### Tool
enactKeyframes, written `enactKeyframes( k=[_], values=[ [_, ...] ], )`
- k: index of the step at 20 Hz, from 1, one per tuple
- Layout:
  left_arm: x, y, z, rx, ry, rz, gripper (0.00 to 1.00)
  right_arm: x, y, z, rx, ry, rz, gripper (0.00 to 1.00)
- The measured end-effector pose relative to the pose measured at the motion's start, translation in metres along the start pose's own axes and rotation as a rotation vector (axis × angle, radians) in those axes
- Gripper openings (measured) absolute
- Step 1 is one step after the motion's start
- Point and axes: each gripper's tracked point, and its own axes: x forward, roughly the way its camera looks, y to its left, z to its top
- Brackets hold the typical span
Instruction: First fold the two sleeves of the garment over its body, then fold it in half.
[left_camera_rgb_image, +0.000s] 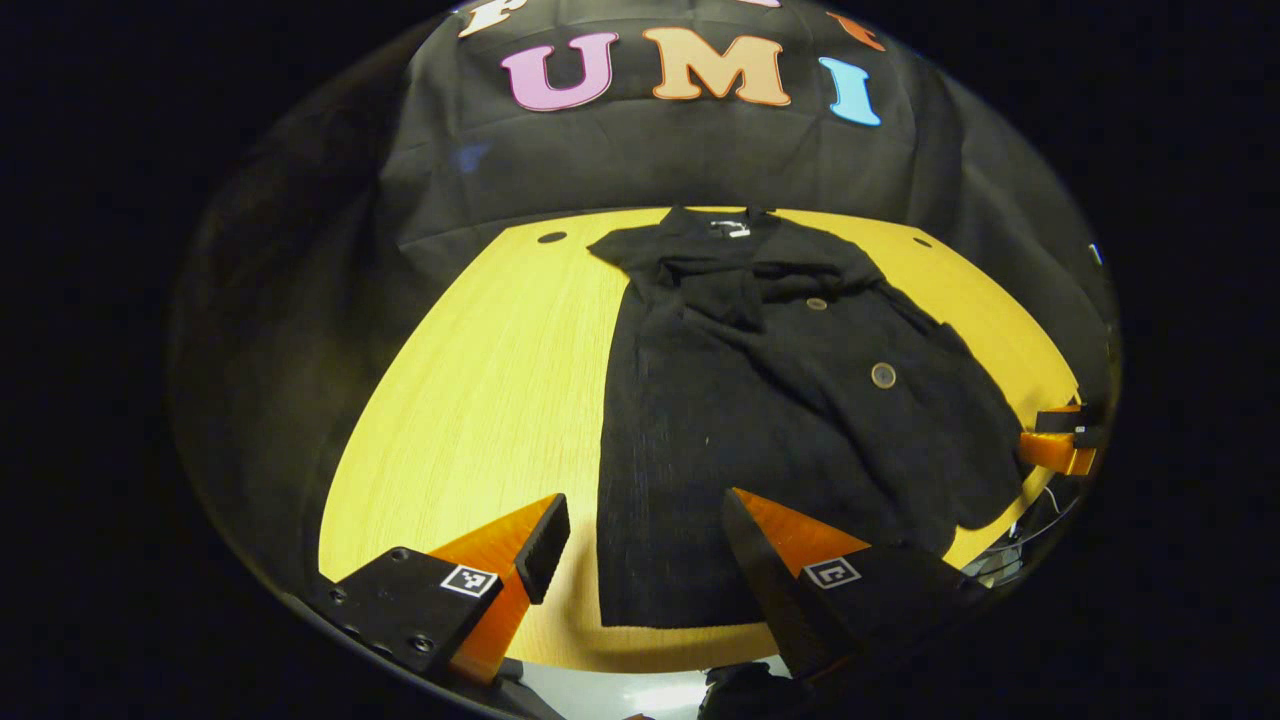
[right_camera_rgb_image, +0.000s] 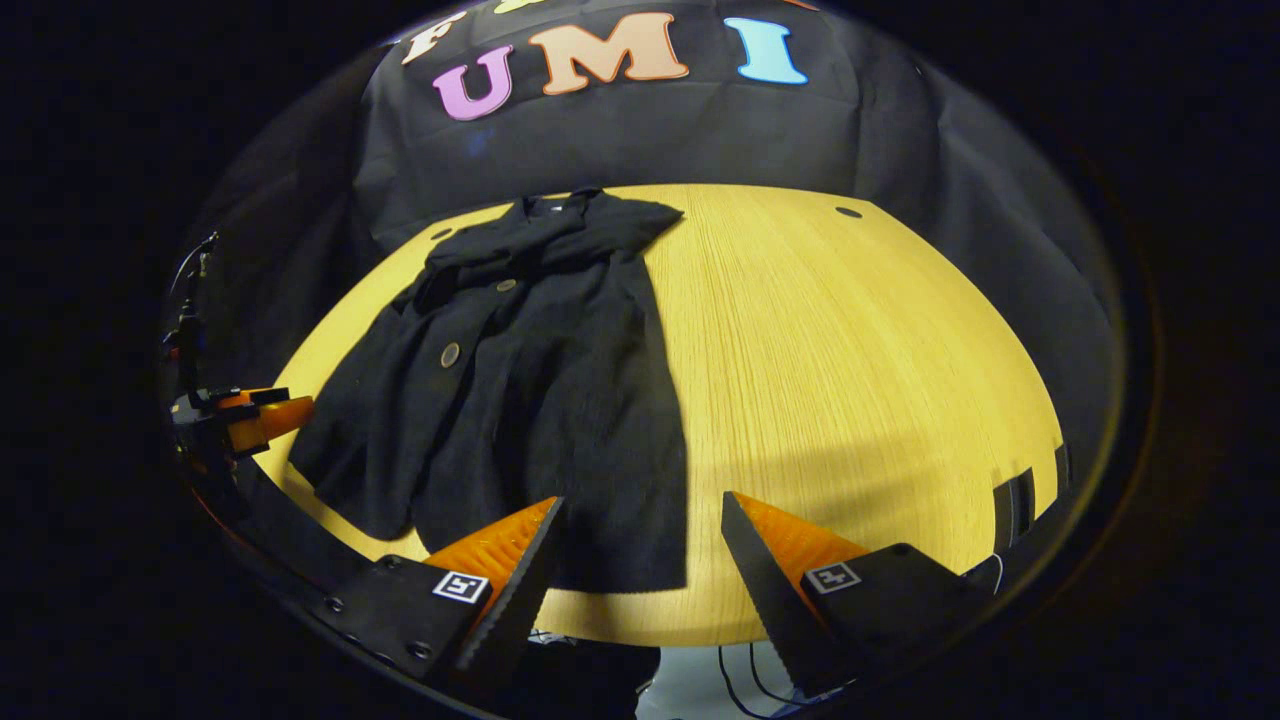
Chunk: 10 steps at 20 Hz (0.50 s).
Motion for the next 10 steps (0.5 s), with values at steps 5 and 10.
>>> enactKeyframes(
  k=[5,10],
  values=[
    [0.003,0.004,-0.019,-0.056,0.004,-0.025,0.96,-0.003,0.011,-0.015,-0.021,0.032,-0.035,0.94],
    [0.002,-0.011,-0.019,0.031,-0.043,-0.125,0.89,0.001,0.027,-0.016,-0.06,0.027,-0.014,0.64]
  ],
)
